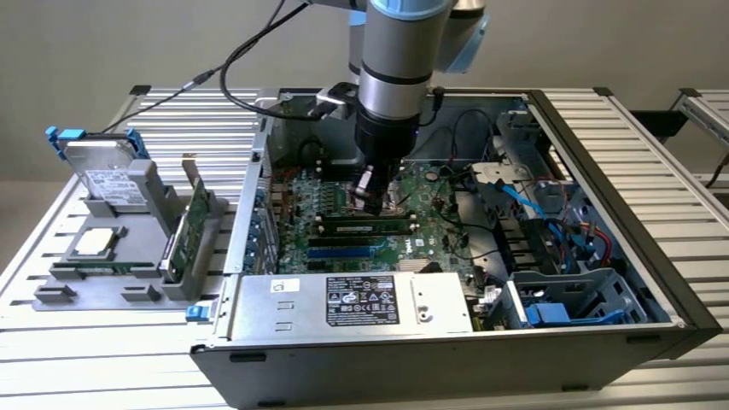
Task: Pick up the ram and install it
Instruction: 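Press down the ram until it locks into place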
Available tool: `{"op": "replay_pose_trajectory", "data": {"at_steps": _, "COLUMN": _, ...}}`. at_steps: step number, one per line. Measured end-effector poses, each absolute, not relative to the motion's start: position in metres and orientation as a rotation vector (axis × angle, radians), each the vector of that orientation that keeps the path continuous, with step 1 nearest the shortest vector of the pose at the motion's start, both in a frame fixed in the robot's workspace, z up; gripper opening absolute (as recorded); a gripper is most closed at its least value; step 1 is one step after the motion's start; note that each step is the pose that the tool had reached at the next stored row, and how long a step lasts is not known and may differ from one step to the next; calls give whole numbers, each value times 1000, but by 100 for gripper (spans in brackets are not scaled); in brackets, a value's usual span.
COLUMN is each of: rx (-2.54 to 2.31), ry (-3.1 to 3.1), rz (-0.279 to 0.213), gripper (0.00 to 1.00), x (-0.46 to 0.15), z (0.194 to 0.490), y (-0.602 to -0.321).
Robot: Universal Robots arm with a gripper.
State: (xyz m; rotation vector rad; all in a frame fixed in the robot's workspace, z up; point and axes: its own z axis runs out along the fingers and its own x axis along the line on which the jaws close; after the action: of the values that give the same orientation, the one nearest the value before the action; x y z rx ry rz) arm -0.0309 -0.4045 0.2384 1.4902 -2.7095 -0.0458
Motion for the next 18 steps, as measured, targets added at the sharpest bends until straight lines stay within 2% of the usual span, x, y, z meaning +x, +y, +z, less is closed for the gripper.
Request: {"op": "replay_pose_trajectory", "data": {"at_steps": 18, "rx": 1035, "ry": -2920, "rz": -58, "gripper": 10, "x": -31, "z": 235, "y": -404}}
